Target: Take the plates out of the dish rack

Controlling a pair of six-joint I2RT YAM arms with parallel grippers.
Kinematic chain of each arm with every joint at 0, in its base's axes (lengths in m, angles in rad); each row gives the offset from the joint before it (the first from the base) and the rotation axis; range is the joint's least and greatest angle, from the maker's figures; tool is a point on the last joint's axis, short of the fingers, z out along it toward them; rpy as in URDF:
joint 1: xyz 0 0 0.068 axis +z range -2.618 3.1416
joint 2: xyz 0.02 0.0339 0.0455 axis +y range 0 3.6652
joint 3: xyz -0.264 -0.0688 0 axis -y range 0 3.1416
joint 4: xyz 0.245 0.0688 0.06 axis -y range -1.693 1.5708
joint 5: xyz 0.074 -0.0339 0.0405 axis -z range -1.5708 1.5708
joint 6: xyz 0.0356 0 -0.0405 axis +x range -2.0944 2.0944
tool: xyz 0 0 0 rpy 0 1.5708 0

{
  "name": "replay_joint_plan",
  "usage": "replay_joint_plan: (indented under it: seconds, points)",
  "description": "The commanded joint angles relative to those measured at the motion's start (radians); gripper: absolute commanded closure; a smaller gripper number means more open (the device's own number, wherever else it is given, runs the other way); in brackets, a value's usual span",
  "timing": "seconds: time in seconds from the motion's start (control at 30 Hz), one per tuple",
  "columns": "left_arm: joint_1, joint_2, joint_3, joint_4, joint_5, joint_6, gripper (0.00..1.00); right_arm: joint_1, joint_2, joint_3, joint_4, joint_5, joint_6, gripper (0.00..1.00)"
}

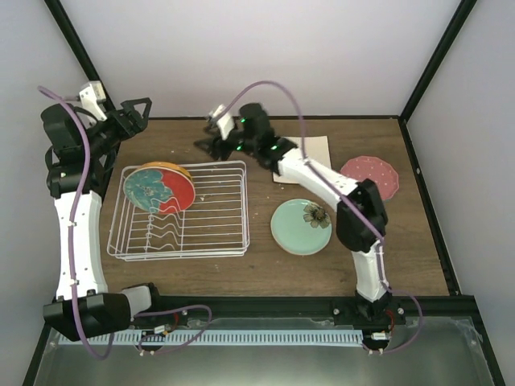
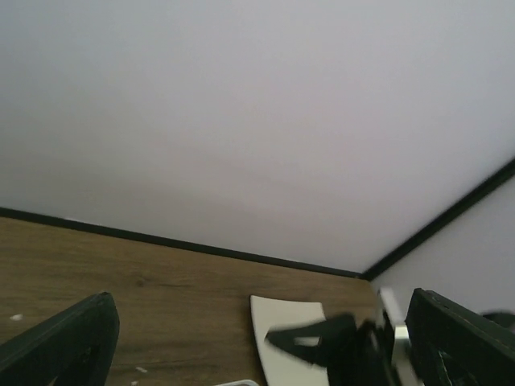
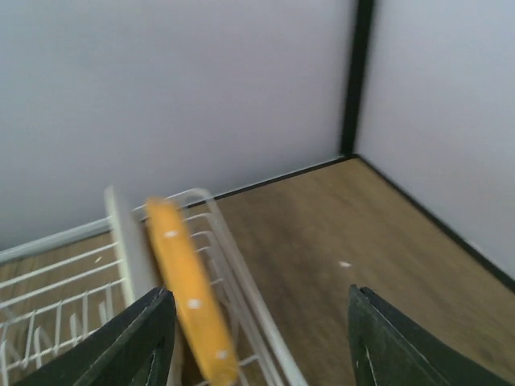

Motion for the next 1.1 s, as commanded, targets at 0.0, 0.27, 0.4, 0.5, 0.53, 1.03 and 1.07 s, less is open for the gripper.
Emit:
replay_joint_plan:
  seconds: [0.0, 0.27, 0.4, 0.5, 0.53, 1.03, 1.07]
  points:
    - [0.040, -0.020, -0.021, -0.074, -0.115, 0.042, 0.00, 0.083, 0.064, 0.095, 0.000, -0.033, -0.144, 0.40]
    - [0.069, -0.025, -0.077, -0.106, -0.122, 0.060, 0.00, 0.166, 0.145, 0.141, -0.011, -0.058, -0.187, 0.41]
    - [0.071, -0.024, -0.086, -0.105, -0.114, 0.067, 0.00, 0.182, 0.187, 0.181, -0.032, -0.062, -0.192, 0.42]
    - [0.070, -0.023, -0.091, -0.105, -0.107, 0.070, 0.00, 0.193, 0.230, 0.239, -0.060, -0.063, -0.195, 0.42]
    - [0.070, -0.023, -0.092, -0.105, -0.106, 0.071, 0.00, 0.196, 0.246, 0.260, -0.070, -0.063, -0.197, 0.43]
    - [0.071, -0.021, -0.110, -0.098, -0.072, 0.082, 0.00, 0.245, 0.354, 0.331, -0.112, -0.023, -0.209, 0.65]
    - [0.070, -0.020, -0.109, -0.096, -0.071, 0.081, 0.00, 0.245, 0.351, 0.330, -0.113, -0.023, -0.210, 0.72]
